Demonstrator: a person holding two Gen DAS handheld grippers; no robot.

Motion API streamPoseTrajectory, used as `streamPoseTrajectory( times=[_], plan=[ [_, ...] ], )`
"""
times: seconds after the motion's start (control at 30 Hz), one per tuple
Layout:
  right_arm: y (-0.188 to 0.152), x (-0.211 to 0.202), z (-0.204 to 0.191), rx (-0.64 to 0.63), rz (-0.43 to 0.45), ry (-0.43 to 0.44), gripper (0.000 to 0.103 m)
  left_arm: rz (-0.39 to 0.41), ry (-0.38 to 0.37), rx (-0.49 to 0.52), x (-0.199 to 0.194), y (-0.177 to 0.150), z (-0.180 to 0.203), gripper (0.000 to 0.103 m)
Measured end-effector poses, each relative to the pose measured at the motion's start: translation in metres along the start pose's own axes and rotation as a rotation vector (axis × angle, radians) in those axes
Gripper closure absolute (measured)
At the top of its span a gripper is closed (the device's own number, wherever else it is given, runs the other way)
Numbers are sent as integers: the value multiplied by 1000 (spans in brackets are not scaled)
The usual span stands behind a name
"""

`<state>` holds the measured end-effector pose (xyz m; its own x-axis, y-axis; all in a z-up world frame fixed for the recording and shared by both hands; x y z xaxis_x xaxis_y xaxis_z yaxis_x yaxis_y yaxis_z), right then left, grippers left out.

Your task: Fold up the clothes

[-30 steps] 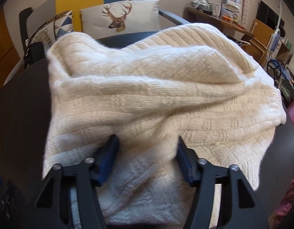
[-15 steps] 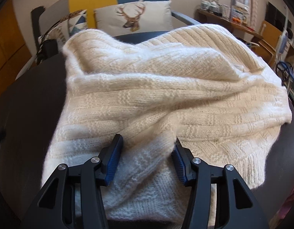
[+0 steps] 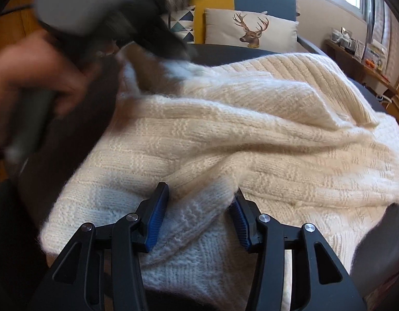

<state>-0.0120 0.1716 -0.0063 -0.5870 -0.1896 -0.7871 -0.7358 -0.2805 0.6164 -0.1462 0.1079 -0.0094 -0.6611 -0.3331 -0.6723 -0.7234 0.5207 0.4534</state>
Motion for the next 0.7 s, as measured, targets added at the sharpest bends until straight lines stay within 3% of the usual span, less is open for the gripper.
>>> streamPoseTrajectory(
  times=[0.1, 0.27, 0.37, 0.43, 0.53, 0.67, 0.7],
  plan=[
    [-2, -6, 4, 37, 3, 9, 45, -4, -5, 34, 12, -14, 17, 65],
    [-4, -10, 44, 271, -27, 113, 38, 43, -39, -5, 7, -34, 16, 64],
    [-4, -12, 68, 411, -45, 176, 37, 46, -88, -78, -6, -41, 4, 64],
    [-5, -14, 84, 504, -57, 218, 28, 73, -115, -157, -19, -48, -6, 64],
    [-6, -16, 108, 644, -75, 281, 28, 97, -167, -280, -43, -68, -20, 64],
    [3, -14, 104, 640, -77, 243, 28, 117, -207, -322, -68, -99, -21, 64],
    [5, -14, 103, 639, -78, 234, 36, 122, -211, -319, -74, -108, -19, 64]
  ],
)
Point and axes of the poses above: each gripper's, at about its wrist camera, not at the fingertips, and x roughly the way its jaws point, z to its right, y to its top, the point moved 2 cm from there along x, roughly the way its jaws point, and after that the axes turned 8 degrees about -y, right-handed, at the moved point
